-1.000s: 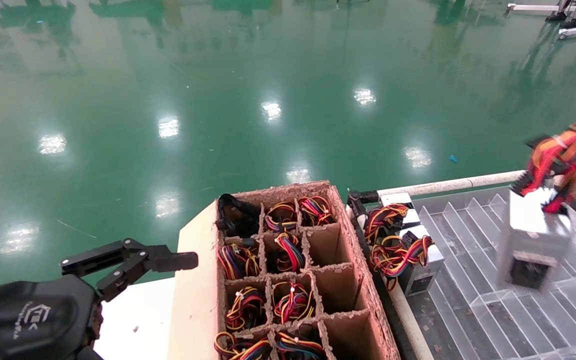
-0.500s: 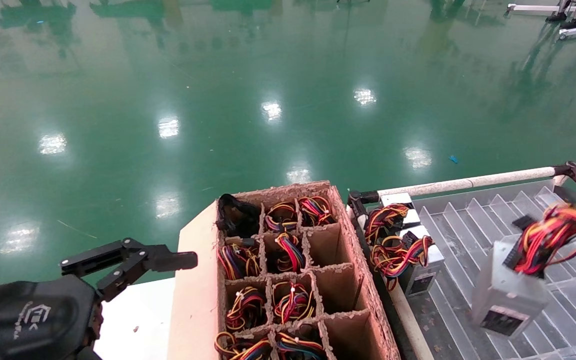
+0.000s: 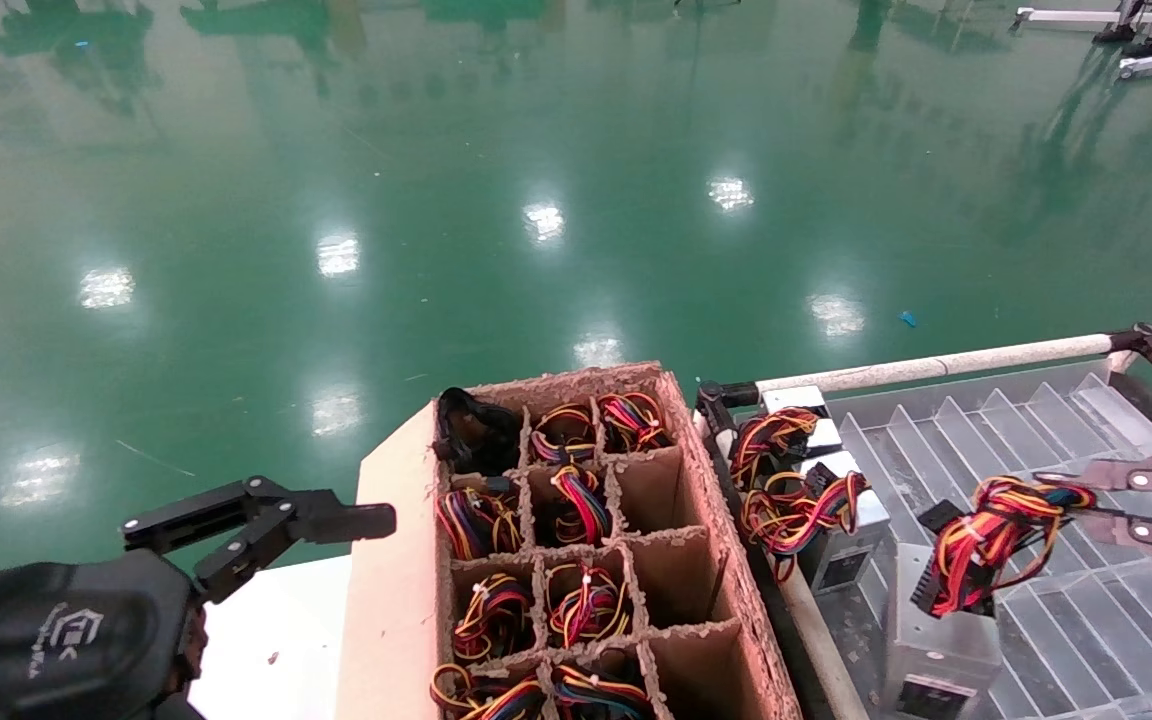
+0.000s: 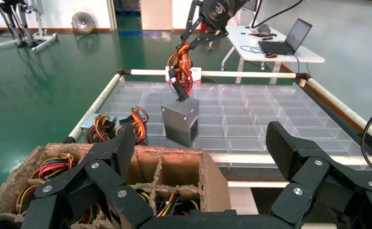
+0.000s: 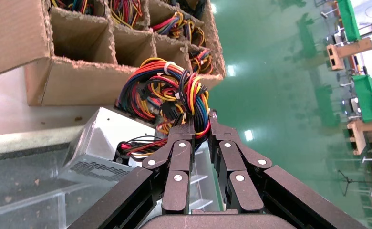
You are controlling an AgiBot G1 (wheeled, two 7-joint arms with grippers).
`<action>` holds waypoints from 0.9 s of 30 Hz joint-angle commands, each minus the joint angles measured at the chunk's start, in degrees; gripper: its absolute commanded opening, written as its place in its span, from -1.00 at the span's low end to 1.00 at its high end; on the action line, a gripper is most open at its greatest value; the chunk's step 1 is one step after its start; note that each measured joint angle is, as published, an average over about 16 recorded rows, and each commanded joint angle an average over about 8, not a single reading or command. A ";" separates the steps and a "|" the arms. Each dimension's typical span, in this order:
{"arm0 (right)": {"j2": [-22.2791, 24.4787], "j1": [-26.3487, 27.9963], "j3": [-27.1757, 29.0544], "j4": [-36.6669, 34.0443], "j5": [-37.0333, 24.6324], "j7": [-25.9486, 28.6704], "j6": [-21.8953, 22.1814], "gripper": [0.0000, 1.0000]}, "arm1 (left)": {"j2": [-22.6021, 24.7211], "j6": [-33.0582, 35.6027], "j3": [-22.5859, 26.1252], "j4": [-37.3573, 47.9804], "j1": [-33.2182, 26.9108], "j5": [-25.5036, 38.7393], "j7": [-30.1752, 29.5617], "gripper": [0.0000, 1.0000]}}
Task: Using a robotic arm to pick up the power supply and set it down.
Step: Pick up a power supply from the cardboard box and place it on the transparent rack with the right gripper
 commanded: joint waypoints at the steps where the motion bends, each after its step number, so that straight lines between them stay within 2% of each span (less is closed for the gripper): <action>1: -0.36 -0.40 -0.25 1.09 -0.19 0.56 0.58 -1.00 | 0.00 0.00 0.00 0.00 0.00 0.00 0.00 1.00; 10: -3.69 -0.42 -1.66 2.90 -2.32 2.25 2.93 -1.00 | 0.00 0.00 0.01 0.00 0.00 -0.01 0.01 1.00; 27: -5.78 0.23 -2.63 0.20 -3.96 0.65 2.67 -1.00 | -0.01 -0.01 0.03 0.00 -0.01 -0.02 0.01 1.00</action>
